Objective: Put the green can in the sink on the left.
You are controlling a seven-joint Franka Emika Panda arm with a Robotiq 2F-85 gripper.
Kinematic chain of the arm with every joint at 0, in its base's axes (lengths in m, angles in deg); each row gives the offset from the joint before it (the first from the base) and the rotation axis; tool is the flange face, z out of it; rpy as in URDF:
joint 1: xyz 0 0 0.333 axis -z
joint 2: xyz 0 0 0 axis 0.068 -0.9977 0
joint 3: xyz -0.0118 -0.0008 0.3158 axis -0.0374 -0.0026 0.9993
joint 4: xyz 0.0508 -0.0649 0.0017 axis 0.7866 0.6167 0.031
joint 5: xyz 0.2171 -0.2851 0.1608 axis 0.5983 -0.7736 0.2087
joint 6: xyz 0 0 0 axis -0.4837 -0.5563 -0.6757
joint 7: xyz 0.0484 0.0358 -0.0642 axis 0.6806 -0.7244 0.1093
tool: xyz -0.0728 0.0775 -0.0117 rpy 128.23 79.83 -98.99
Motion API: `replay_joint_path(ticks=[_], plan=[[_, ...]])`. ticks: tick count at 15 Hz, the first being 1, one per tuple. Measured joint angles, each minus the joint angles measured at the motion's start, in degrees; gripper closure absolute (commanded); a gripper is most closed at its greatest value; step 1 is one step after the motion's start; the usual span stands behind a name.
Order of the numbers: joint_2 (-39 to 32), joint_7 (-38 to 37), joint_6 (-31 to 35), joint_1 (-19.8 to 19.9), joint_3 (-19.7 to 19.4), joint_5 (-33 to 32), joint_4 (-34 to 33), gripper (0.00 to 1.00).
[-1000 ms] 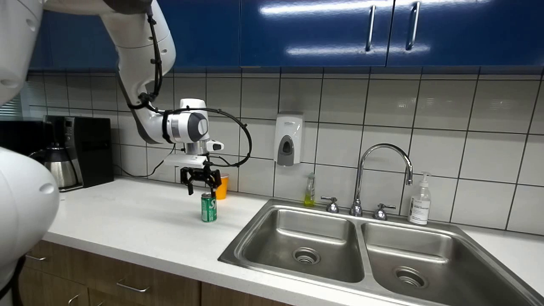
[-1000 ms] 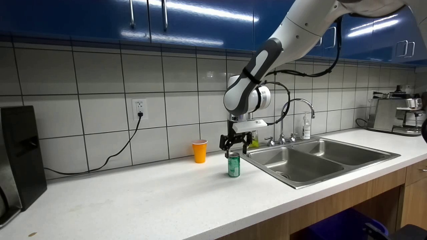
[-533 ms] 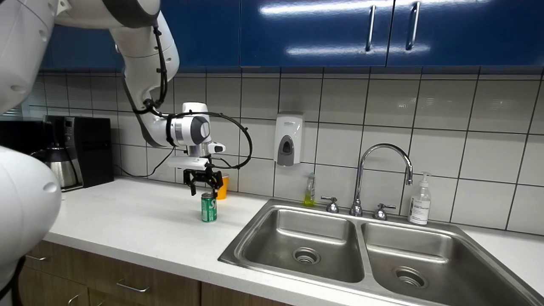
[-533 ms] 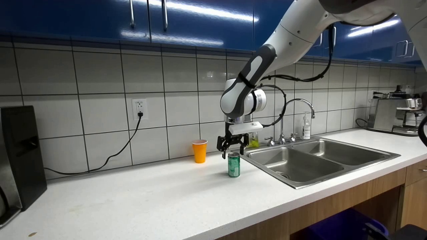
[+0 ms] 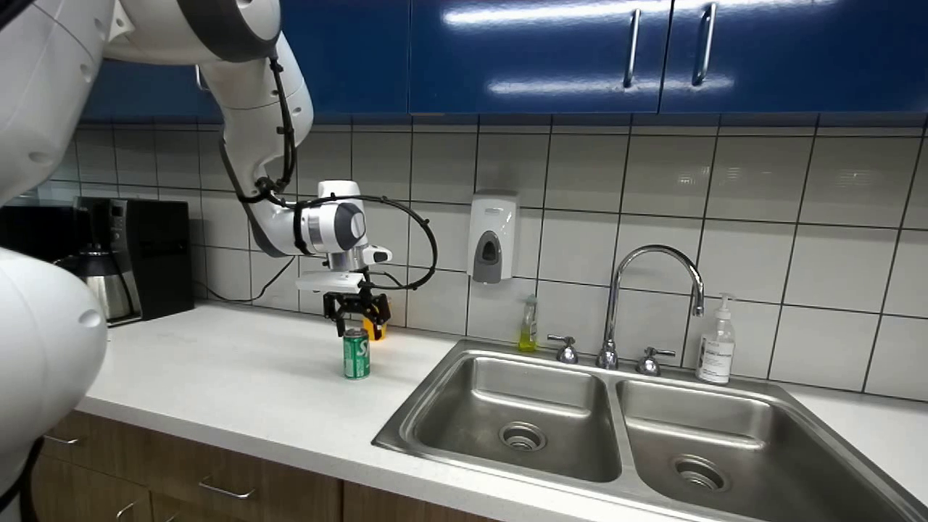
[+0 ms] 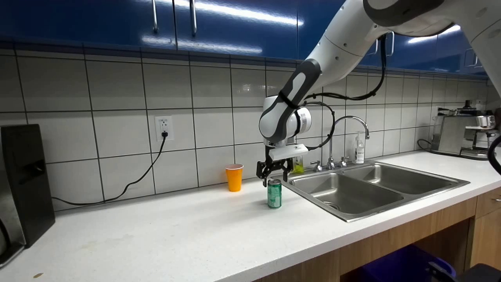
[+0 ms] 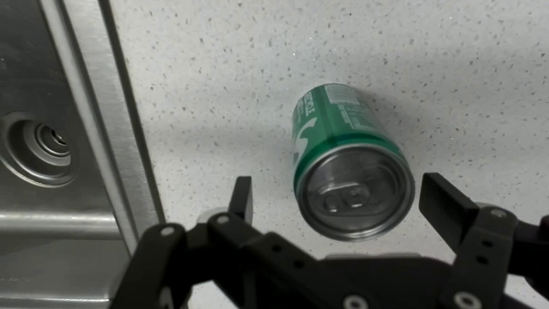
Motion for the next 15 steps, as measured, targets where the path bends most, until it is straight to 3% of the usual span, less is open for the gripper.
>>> replay_joint_path(ticks=[6, 7, 9, 12, 15], plan=[[-1.0, -0.5, -0.2, -0.2, -0.4, -0.3, -0.5, 0.0], [-1.1, -0.5, -0.3, -0.2, -0.4, -0.3, -0.6, 0.25], [-1.3, -0.6, -0.4, -0.4, -0.6, -0.3, -0.8, 0.33], [-1.5, -0.9, -0.5, -0.7, -0.7, -0.3, -0.9, 0.58], [-1.5, -1.0, -1.3, -0.8, -0.7, -0.3, -1.1, 0.61]])
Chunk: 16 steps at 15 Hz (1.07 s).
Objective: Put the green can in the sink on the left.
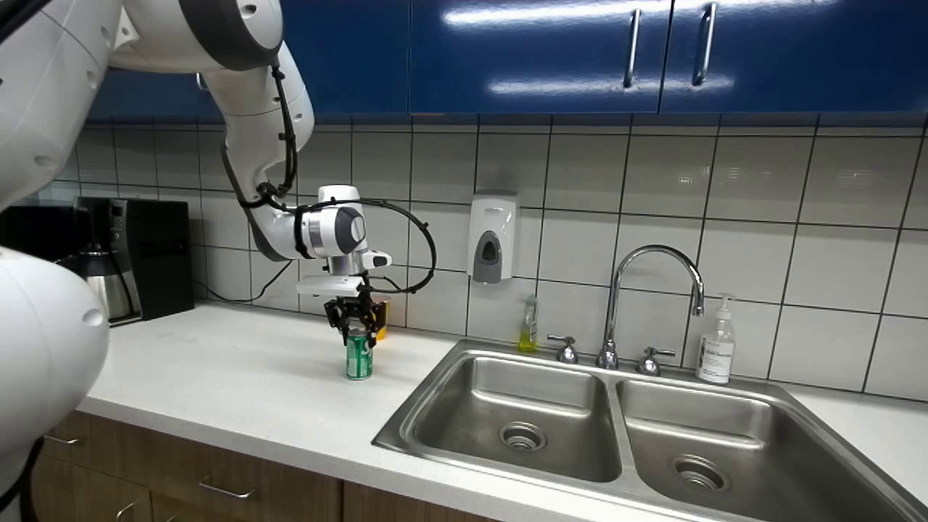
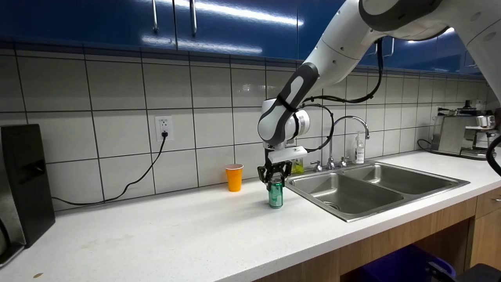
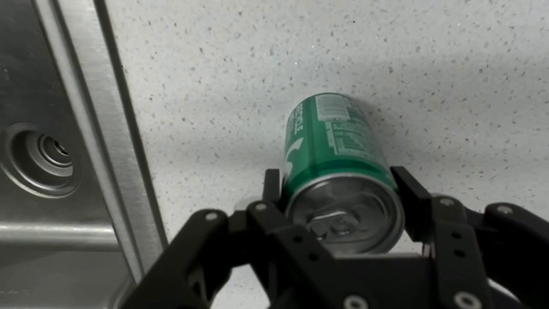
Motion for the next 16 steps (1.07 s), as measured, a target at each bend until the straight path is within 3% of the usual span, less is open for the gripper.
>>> replay_joint_path(ticks=[8, 16], plan=[[0.3, -0.4, -1.9, 0.0, -0.2, 0.0, -0.8, 0.61], [5.0, -1.1, -5.2, 1.0, -1.4, 0.1, -1.4, 0.61]])
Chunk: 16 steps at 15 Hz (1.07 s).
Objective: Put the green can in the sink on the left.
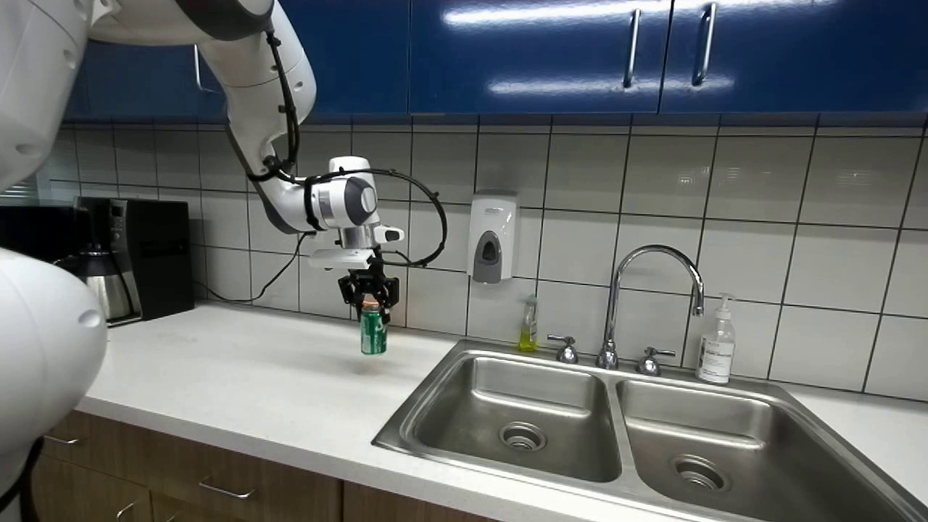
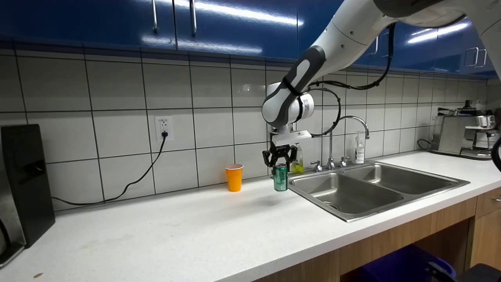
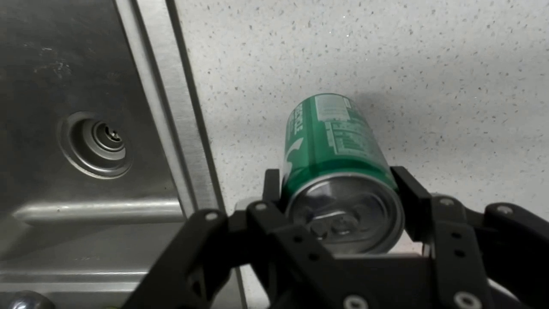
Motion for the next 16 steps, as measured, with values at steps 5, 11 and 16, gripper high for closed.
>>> replay_joint_path(ticks=[5, 11, 16], plan=[[1.4, -1.3, -1.3, 1.2, -1.3, 0.0, 0.2, 0.61], [1.4, -3.1, -1.7, 3.4, -3.6, 0.0, 0.7, 0.61], [1.4, -3.7, -1.7, 5.5, -5.2, 0.0, 0.8, 0.61]])
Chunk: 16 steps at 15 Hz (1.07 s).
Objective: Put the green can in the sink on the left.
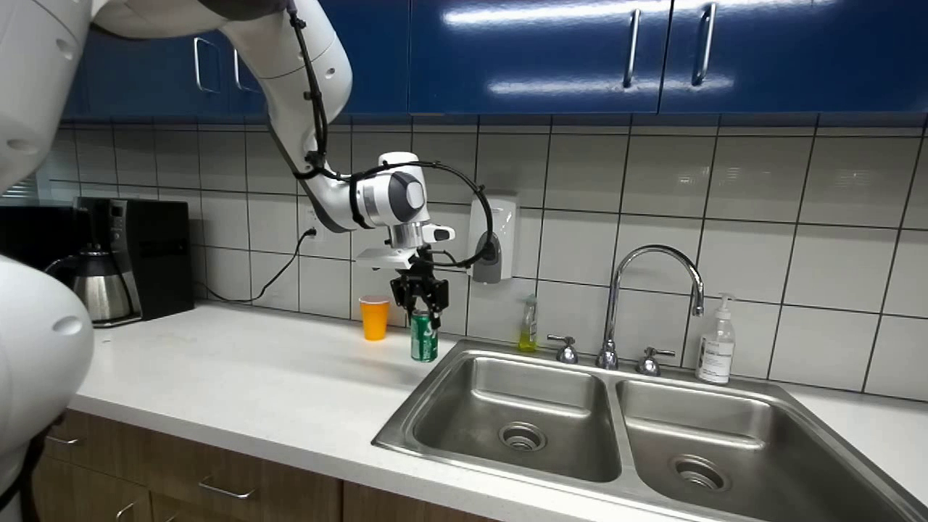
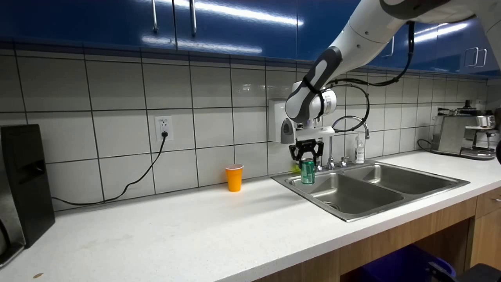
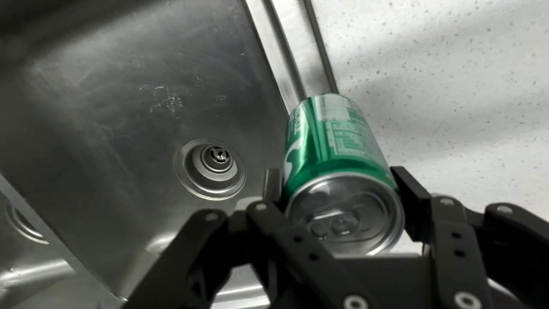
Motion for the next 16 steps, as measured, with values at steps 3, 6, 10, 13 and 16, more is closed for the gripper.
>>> replay_joint_path(ticks=[3, 6, 10, 13, 16], plan=[[0.2, -0.1, 0.0, 1.1, -0.8, 0.0, 0.1, 0.61], [1.0, -0.2, 0.0, 2.0, -1.6, 0.0, 0.6, 0.61], [2.8, -0.3, 0.0, 3.3, -2.4, 0.0, 1.9, 0.61], [4.5, -0.3, 0.0, 4.1, -3.2, 0.0, 3.4, 0.61], [6.0, -0.4, 0.0, 5.0, -3.6, 0.0, 4.7, 0.61]])
